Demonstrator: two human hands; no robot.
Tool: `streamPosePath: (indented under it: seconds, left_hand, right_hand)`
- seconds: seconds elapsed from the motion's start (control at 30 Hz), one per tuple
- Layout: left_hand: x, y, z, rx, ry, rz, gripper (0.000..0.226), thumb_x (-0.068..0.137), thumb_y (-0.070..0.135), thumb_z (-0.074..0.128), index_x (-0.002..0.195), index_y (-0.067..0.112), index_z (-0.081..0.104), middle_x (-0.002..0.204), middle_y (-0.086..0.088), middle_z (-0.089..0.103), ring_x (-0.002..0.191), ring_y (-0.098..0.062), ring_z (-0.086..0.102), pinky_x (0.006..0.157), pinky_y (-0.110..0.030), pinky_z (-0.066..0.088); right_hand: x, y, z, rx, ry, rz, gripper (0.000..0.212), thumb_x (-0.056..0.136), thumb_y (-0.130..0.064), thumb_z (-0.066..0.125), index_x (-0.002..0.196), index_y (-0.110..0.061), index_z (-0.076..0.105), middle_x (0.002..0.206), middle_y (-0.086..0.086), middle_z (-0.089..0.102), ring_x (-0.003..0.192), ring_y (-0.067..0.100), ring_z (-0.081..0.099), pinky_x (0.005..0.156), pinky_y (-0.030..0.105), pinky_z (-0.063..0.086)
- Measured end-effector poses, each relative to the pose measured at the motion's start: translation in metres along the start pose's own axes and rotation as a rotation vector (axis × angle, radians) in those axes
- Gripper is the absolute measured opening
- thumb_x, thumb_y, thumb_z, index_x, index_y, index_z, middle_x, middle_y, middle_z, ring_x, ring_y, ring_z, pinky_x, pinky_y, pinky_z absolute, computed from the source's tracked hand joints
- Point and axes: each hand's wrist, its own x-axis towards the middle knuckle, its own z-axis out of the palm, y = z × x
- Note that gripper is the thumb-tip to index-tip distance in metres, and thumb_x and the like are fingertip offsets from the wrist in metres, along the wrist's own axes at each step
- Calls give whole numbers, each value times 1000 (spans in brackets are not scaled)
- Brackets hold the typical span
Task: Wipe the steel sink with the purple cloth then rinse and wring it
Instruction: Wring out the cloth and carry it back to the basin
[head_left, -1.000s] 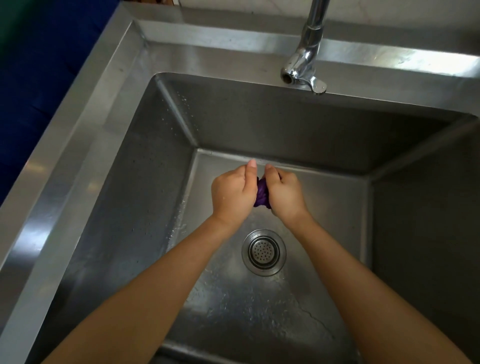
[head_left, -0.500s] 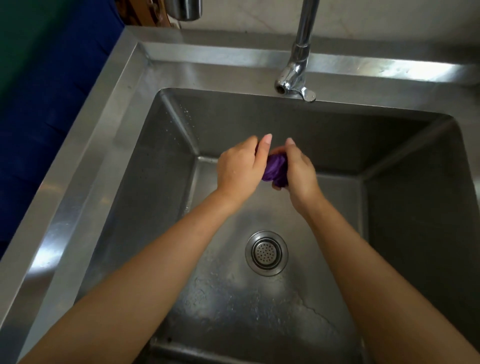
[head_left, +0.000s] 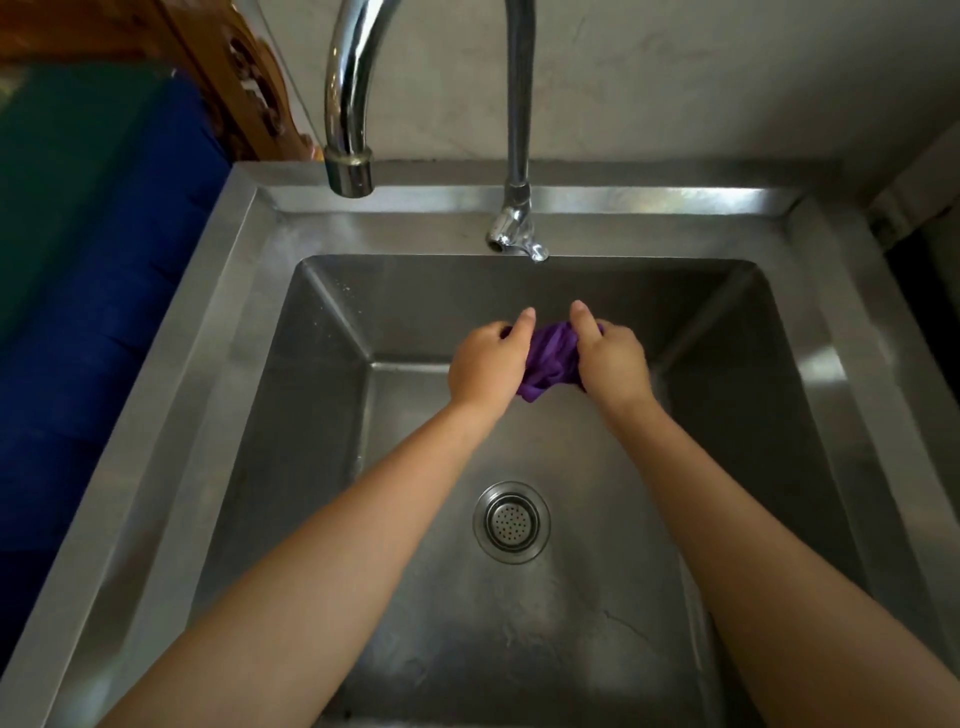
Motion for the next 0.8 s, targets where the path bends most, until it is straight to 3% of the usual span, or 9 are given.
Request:
streamPosePath:
  seconds: [0.07, 0.2, 0.33, 0.37, 0.43, 0.47, 0.53, 0.67, 0.8]
  left_hand:
    - [-4, 3, 3, -27, 11, -9, 49, 95, 42, 43, 63, 7, 58, 81, -21, 67, 84, -38, 60, 74, -38, 45]
    - [-10, 8, 8, -46, -57, -11, 50, 96, 38, 40, 80, -3, 65, 87, -22, 68, 86, -37, 61, 77, -39, 47]
    - [-19, 19, -2, -123, -333, -165, 54, 95, 52, 35, 74, 10, 60, 53, -7, 59, 41, -19, 57, 40, -21, 45]
    - [-22, 21, -4, -112, -423, -193, 53, 94, 56, 33, 80, 14, 61, 58, -5, 63, 43, -15, 59, 45, -21, 48]
    - [-28, 24, -8, -127, -583, -177, 54, 92, 62, 31, 110, 18, 58, 95, -7, 70, 73, -17, 67, 68, -32, 56]
    - [-31, 27, -9, -157, -635, -126, 54, 91, 61, 34, 124, 23, 49, 113, -3, 65, 91, -18, 66, 80, -38, 56]
    - [-43, 40, -12, -223, -689, 24, 52, 92, 51, 44, 138, 29, 33, 126, 7, 54, 110, -15, 60, 93, -41, 51]
    - [-58, 82, -20, -203, -716, 170, 43, 87, 28, 64, 126, 20, 48, 120, -2, 59, 96, -13, 63, 79, -30, 55]
    - [-73, 120, -24, -63, -787, 266, 49, 79, 20, 73, 121, 15, 49, 113, -3, 58, 98, -13, 58, 77, -33, 54]
  right_hand:
    - [-4, -2, -9, -53, 26, -64, 53, 96, -43, 38, 50, -17, 37, 52, 2, 45, 59, 23, 45, 66, 34, 36]
    - [-14, 0, -24, 16, -24, -91, 50, 96, -42, 38, 55, -15, 37, 52, 1, 40, 53, 17, 40, 59, 30, 36]
    - [-31, 1, -52, 99, -145, -21, 43, 95, -47, 40, 89, -9, 59, 69, 7, 56, 60, 16, 53, 50, 23, 42]
    - [-34, 1, -60, 106, -170, -18, 40, 94, -46, 44, 99, -9, 60, 75, 7, 59, 64, 16, 55, 54, 24, 43]
    - [-41, 0, -75, 161, -203, 16, 35, 91, -45, 50, 104, -14, 60, 81, 5, 62, 67, 15, 55, 59, 27, 45]
    - [-45, -4, -83, 218, -203, 45, 31, 90, -43, 53, 100, -15, 61, 79, 3, 61, 63, 14, 54, 59, 27, 45]
    - [-55, -14, -101, 364, -193, 99, 22, 90, -36, 57, 95, -16, 62, 73, 2, 61, 52, 12, 49, 55, 26, 43]
    - [-78, -36, -145, 472, -228, 109, 4, 88, -23, 61, 91, -20, 63, 68, -3, 65, 47, 7, 49, 55, 24, 45]
    - [-103, -57, -185, 431, -193, 108, 26, 86, -4, 56, 102, -25, 59, 77, -2, 64, 62, 11, 54, 59, 25, 48]
